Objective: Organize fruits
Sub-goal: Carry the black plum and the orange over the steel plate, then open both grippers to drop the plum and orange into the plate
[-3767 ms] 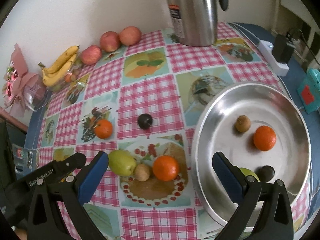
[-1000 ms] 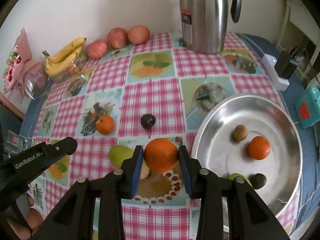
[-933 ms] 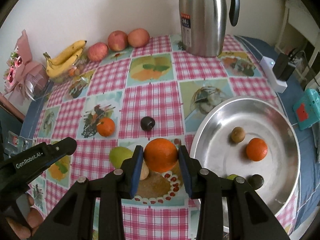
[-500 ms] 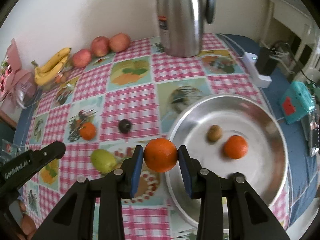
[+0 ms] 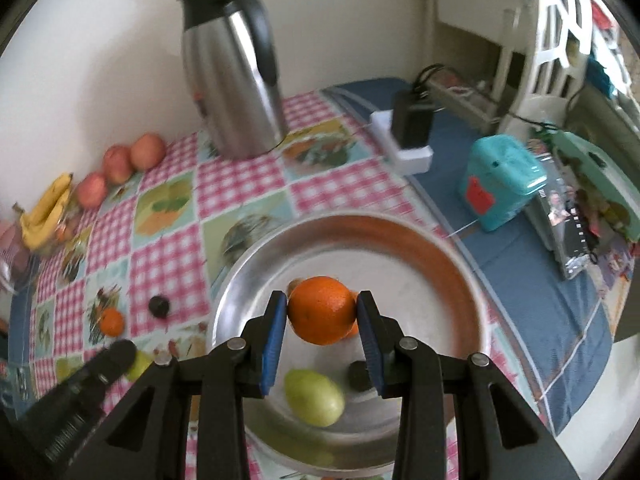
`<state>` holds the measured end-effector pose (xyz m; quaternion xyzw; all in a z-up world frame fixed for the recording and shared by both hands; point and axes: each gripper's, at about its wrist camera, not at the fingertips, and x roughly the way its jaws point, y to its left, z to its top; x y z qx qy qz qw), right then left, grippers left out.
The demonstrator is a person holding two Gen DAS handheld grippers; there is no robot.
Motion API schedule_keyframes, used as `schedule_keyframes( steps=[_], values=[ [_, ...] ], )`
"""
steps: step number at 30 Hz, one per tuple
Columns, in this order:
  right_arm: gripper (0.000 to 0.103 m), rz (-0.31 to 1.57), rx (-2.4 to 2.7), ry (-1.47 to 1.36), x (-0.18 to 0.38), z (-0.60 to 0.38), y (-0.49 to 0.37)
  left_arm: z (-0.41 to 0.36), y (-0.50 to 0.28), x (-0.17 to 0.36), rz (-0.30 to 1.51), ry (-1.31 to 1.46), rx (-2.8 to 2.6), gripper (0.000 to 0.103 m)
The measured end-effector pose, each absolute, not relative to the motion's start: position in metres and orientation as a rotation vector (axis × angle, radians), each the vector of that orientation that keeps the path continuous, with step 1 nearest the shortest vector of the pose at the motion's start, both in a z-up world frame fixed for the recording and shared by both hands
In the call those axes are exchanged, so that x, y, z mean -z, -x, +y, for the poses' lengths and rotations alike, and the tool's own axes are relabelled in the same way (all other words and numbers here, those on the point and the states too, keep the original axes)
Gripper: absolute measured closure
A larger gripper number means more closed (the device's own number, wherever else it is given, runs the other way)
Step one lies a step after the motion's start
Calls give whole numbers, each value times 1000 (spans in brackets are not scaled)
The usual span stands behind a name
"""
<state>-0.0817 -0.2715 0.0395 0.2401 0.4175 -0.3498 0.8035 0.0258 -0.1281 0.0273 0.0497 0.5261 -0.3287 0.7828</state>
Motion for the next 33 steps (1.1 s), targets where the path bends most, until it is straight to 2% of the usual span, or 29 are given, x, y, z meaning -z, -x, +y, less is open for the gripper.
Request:
schedule_keyframes(
  steps=[17,33],
  values=[
    [65,986,887,-576,1,-309,105,-173,3,0,1123,-222,803,72],
    [65,1019,905,-608,15,-313,109,-184,13,10,1135,-276,837,72]
  ],
)
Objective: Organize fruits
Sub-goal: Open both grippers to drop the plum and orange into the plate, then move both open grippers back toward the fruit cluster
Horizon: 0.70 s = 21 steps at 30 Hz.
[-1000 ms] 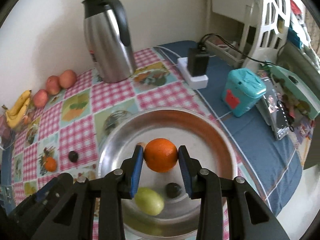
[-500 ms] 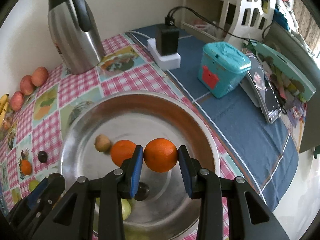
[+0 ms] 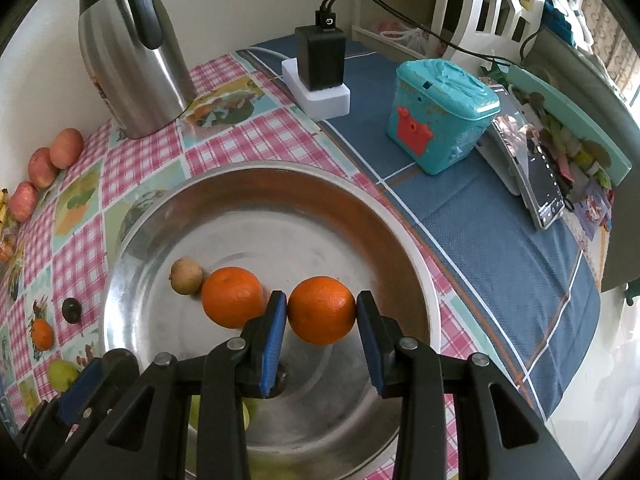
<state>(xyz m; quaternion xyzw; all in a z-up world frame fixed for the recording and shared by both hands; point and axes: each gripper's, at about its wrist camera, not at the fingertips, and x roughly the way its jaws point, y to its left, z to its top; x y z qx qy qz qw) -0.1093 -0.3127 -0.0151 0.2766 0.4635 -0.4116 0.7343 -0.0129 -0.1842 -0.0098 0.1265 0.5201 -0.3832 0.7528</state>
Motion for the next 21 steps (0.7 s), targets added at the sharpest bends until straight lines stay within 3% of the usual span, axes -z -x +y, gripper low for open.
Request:
schedule_keyframes(
  steps=[4,8,10,12,21],
  values=[
    [65,1011,916,-600,13,-312,110,-186,14,10,1137,-282,843,71],
    [54,995,927,-595,8,-312,111,-187,15,10,1141,-289,846,68],
    [51,989,928,-589,5,-311,111,-186,15,7,1136,-281,848,56],
    [46,981,927,-581,2,-310,111,-184,14,3,1125,-272,851,53],
    [43,945,913,-547,-13,-304,108,-167,-4,-12,1132,-203,779,50]
  ],
)
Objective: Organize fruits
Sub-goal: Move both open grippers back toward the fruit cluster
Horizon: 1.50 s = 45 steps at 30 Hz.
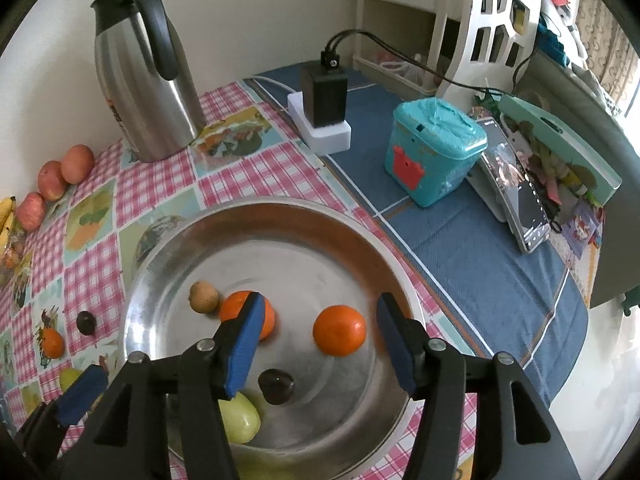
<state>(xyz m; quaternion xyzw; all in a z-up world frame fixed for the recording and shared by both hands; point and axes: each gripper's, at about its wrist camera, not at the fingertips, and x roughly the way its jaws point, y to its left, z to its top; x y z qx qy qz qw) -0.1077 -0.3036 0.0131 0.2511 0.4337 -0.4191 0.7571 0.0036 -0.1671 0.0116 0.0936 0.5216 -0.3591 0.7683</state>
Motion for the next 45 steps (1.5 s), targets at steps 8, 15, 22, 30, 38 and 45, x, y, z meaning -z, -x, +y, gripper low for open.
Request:
schedule_keyframes(
  steps=[8,15,22,30,38,45],
  values=[
    [43,965,873,-539,-10,-296,99,-125,-44,-18,1149,-140,588,47],
    [43,976,790,-518,-13,-278,84,-84,-70,-21,1155,-83,444,42],
    [43,989,675,-484,-18,-248,60,-59,-80,-23,1160,-37,390,36],
    [43,1008,620,-455,-24,-222,47,-30,-86,-30,1128,-26,321,34],
    [43,1045,613,-452,-26,-208,34,-11,-93,-28,1135,17,309,27],
    [40,1046,579,-422,-28,-188,12,-2,-101,-23,1132,18,275,17]
  ],
)
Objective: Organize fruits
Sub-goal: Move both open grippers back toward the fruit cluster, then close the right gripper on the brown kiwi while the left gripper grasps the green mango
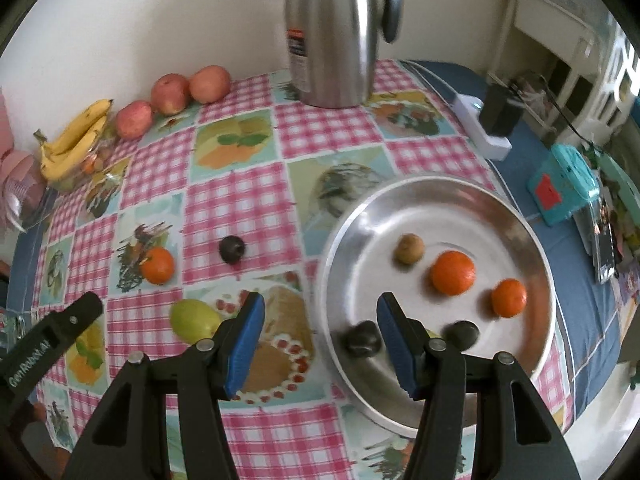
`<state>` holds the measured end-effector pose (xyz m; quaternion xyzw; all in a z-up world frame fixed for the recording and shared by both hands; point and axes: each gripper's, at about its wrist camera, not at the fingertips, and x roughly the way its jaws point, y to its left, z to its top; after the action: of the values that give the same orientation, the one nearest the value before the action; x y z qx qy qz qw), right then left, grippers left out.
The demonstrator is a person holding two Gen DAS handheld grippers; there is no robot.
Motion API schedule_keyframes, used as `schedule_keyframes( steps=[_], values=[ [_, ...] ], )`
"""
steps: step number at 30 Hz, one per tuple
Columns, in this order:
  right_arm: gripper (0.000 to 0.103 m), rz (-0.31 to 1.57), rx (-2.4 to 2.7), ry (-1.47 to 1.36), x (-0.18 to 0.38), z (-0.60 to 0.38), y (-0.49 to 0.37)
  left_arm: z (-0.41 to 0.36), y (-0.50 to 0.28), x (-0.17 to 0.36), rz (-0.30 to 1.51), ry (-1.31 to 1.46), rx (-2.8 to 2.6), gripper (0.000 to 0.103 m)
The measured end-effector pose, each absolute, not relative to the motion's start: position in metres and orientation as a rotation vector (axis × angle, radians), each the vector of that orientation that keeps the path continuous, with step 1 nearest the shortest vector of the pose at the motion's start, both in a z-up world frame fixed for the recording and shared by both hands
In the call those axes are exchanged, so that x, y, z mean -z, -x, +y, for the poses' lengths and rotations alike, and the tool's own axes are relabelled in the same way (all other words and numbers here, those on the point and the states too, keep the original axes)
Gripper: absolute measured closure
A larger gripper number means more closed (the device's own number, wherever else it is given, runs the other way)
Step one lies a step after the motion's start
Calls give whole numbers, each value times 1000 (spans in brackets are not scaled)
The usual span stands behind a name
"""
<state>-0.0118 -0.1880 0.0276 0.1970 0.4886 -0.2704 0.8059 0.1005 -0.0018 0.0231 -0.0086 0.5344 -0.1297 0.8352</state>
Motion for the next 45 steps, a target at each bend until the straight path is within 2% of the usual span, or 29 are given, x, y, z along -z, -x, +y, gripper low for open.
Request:
schedule_keyframes(
  steps=[3,4,7,9,10,26,40,43,45],
  values=[
    [21,1043,560,-394,-25,-183,4,7,-105,-25,1097,10,215,6],
    [21,1044,554,-389,-23,-183,3,10,-107,-25,1086,6,200,0],
    [19,1063,537,-373,-16,-184,-2,17,-113,-27,1057,4,165,0],
    [7,1059,545,-355,-16,-185,-4,20,-118,-27,1051,3,154,0],
    [6,1049,549,-350,-17,-186,-4,21,-119,-27,1049,4,150,0],
    [5,1013,515,-402,-17,-198,-8,6,-129,-20,1075,32,197,0],
    [5,1058,341,-383,-7,-162,-26,1,-126,-8,1185,61,266,0],
    [8,1060,320,-390,-6,-159,-27,3,-127,-4,1205,85,264,0],
    [23,1066,316,-397,-4,-161,-28,3,-128,1,1230,92,260,0]
  ],
)
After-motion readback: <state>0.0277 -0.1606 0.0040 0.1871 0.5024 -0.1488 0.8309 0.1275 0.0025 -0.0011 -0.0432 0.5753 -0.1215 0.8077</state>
